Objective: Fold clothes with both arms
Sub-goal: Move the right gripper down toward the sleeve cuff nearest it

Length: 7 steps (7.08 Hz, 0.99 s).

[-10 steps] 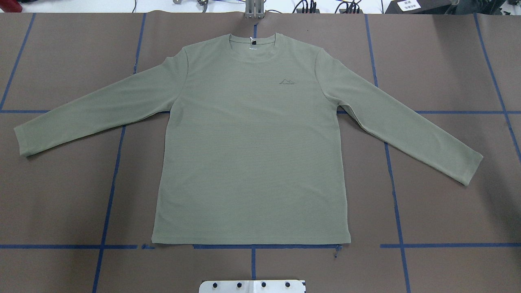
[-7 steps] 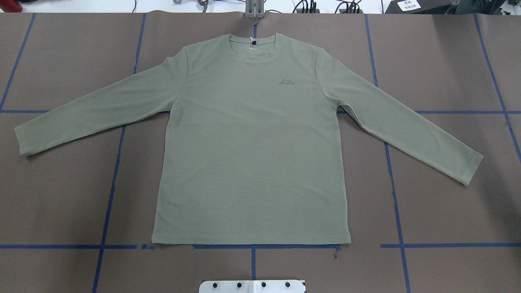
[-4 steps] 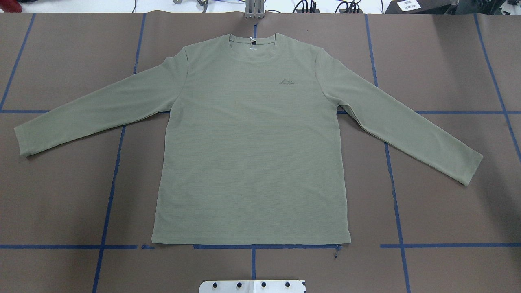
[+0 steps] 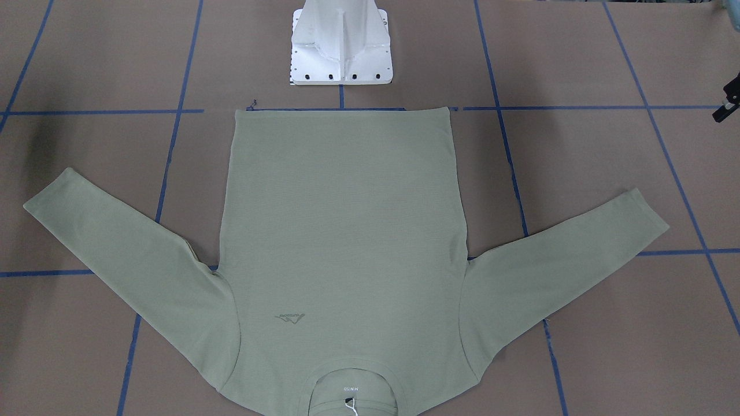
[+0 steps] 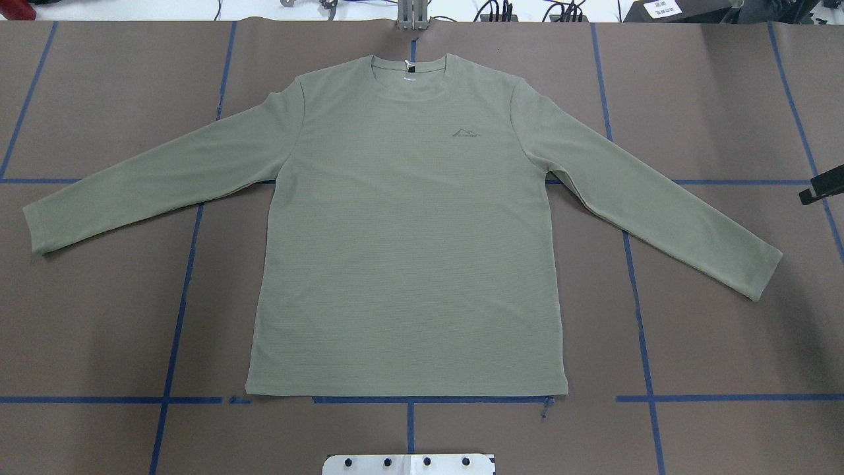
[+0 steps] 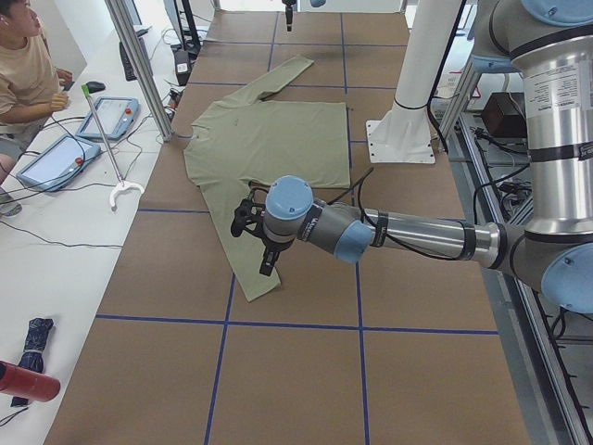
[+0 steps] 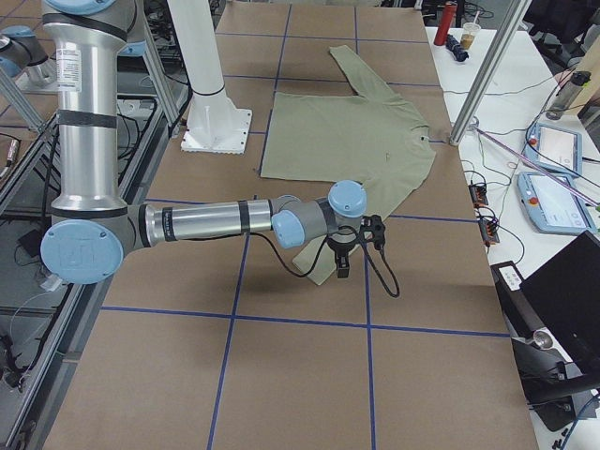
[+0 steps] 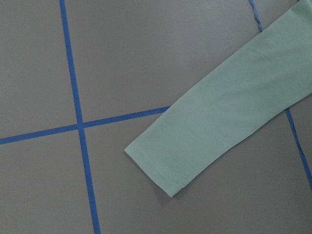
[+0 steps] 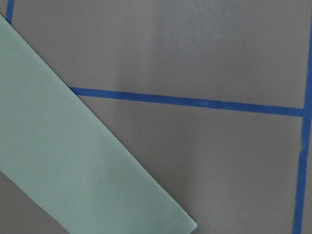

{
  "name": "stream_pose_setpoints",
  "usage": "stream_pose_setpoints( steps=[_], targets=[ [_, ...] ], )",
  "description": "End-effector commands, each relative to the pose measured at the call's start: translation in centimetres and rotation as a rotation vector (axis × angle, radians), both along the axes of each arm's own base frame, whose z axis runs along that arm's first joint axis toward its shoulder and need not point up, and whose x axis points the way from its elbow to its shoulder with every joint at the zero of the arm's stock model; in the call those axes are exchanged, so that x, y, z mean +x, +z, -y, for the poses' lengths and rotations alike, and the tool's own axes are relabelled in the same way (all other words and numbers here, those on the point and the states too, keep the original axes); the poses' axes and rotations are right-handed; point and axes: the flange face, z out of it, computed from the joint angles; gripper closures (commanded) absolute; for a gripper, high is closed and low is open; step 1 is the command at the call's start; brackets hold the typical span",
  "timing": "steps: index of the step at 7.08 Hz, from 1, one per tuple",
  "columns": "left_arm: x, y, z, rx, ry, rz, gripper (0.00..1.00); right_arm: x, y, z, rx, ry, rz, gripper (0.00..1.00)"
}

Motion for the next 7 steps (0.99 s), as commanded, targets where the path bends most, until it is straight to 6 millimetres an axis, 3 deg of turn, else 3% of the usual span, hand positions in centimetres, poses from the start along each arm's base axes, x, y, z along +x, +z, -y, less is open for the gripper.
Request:
stream_pose_setpoints(
  steps=[1,2,3,4,7],
  targets=[
    [0.3,-0.4,-0.3,-0.010,0.009,-0.015,0.01,-3.8,4.0,-2.0,-0.032,0.022,0.029,0.03],
    [0.3,-0.5,-0.2,-0.030,-0.004,-0.020,0.00,-4.5,6.0,-2.5,-0.047,0.039,0.045,0.08],
    [0.3,-1.2,-0.1,-0.042,-0.030,-0.024,0.00,-5.4,5.9,-2.8,-0.071,0.060,0.052,0.15],
    [0.3,-1.2,-0.1,-0.041,-0.031,-0.025,0.00,-5.9,7.8,-3.2,-0.102,0.047,0.037,0.18],
    [0.3,-1.4,0.0,-0.037,-0.032,-0.022,0.00,-6.1,8.8,-3.0,-0.117,0.054,0.019,0.26]
  ],
)
